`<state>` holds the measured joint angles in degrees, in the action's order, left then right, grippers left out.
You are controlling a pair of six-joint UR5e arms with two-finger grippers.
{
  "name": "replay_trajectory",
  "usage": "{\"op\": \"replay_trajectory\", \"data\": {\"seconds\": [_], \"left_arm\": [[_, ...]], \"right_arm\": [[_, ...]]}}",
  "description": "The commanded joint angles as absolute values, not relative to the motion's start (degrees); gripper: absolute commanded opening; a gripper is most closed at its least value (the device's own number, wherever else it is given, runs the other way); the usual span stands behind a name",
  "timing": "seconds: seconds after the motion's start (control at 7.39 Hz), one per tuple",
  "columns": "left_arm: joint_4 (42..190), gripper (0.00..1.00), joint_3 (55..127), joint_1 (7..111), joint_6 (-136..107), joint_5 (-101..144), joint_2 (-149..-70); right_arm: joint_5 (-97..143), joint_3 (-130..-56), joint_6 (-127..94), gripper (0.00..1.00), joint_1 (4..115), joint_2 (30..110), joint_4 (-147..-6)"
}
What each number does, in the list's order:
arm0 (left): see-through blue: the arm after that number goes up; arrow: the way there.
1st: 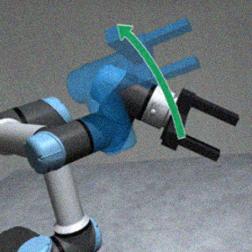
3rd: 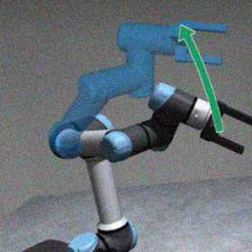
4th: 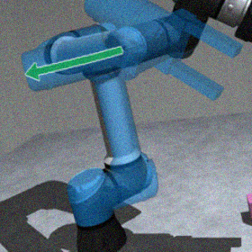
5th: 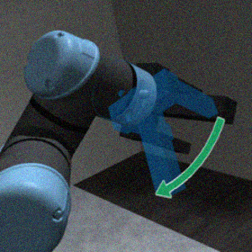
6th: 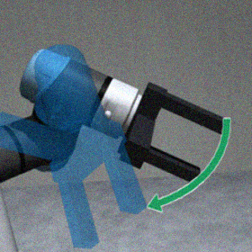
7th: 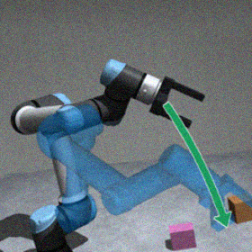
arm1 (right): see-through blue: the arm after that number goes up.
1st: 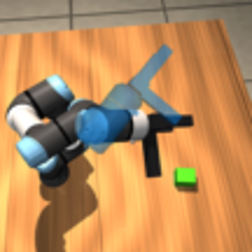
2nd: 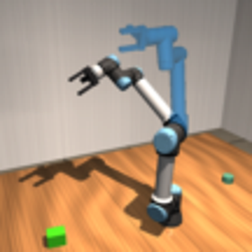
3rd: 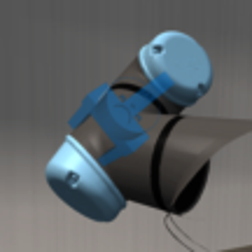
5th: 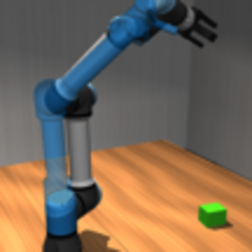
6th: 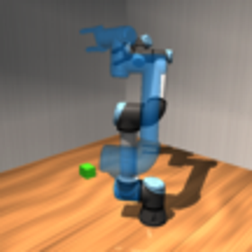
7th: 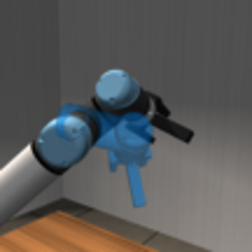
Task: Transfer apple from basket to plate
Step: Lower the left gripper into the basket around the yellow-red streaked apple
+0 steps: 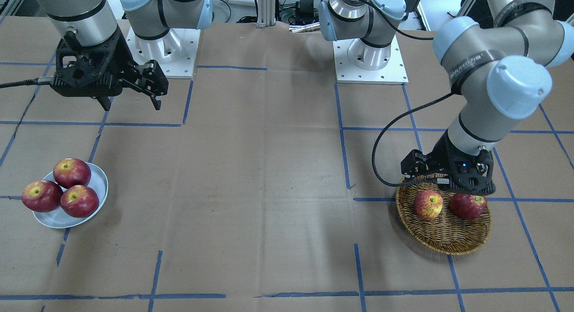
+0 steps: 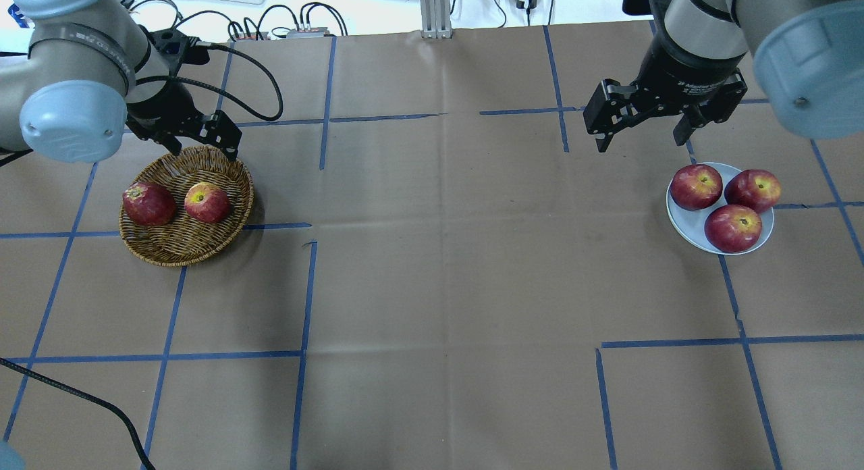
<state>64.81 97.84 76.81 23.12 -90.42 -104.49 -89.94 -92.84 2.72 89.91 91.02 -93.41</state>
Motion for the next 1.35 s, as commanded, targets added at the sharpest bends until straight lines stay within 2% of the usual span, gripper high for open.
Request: {"op": "replay_trajectory", "data": {"seconds": [0.0, 0.27, 1.22], "left_arm": [[58.64, 0.93, 99.23, 72.87, 28.65, -88.43, -110.19], [58.00, 0.98, 99.40, 72.34, 28.48, -89.03, -113.98], [53.44, 0.98, 102.74, 71.98, 28.74, -89.12, -116.63]], "right_arm": [[-90.00, -92.90, 2.72, 1.00, 89.91, 91.14, -93.34], [-90.00, -92.90, 2.72, 1.00, 89.91, 91.23, -93.34], [-89.91, -92.90, 2.72, 1.00, 89.91, 91.23, -93.34]]}}
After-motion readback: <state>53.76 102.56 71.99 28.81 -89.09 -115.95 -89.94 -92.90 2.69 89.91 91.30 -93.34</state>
